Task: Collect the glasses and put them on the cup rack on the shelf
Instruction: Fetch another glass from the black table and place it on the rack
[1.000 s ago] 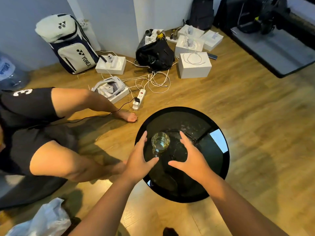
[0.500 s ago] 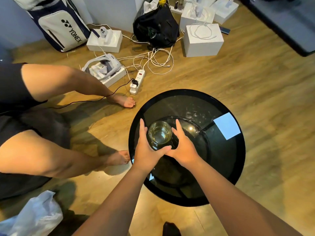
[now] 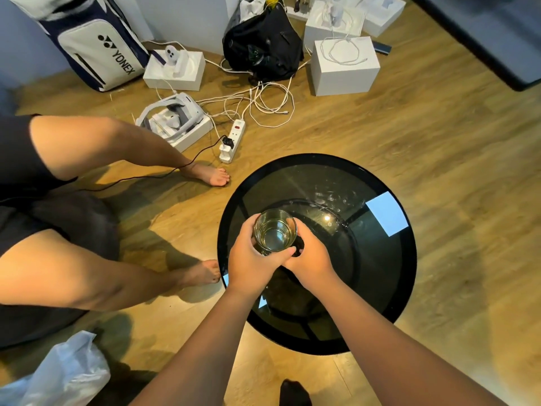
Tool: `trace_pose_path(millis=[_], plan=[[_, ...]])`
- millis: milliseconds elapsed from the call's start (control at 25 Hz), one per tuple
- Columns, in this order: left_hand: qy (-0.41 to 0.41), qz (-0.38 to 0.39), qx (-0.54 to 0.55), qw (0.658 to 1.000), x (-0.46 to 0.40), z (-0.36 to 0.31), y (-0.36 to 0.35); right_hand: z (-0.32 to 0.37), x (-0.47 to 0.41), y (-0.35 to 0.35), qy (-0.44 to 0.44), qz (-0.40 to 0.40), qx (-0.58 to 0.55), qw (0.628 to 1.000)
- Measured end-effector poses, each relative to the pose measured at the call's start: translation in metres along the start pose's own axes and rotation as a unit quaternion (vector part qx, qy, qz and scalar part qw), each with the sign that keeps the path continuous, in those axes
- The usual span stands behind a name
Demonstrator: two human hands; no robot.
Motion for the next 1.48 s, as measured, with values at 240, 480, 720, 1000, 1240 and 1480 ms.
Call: trace_pose_path(millis=[240, 480, 720, 1000, 1240, 1480], plan=[[-0.064, -0.003, -0.022, 0.998, 0.056, -0.133, 0.058, 0.101, 0.058, 0.069, 0.004, -0.023, -0.081, 0.996], [-0.113, -0.014, -0.01, 0.994, 0.073, -0.196, 0.076, 0.155, 0.073, 0.094, 0.054, -0.054, -0.144, 0.987], [-0.233, 0.017, 0.013, 0.972, 0.173, -0.368, 0.136, 0.308, 0.177, 0.197, 0.131, -0.145, -0.165, 0.967], [-0.333, 0.054, 0.039, 0.941, 0.305, -0.503, 0.188, 0.428, 0.326, 0.283, 0.22, -0.239, -0.159, 0.932], [-0.404, 0.146, 0.061, 0.901, 0.404, -0.566, 0.228, 0.493, 0.447, 0.333, 0.268, -0.291, -0.183, 0.9], [-0.463, 0.169, 0.041, 0.869, 0.469, -0.608, 0.241, 0.506, 0.548, 0.399, 0.279, -0.383, -0.131, 0.871]])
Point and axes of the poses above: each hand's wrist, its own x-axis away from the middle knuckle, its own y-axis out of the back of the hand, z = x × y, the point moved 2 cm from there along -x, towards the middle knuckle, and after that the axes turned 3 degrees about y, right-handed, at the moved point
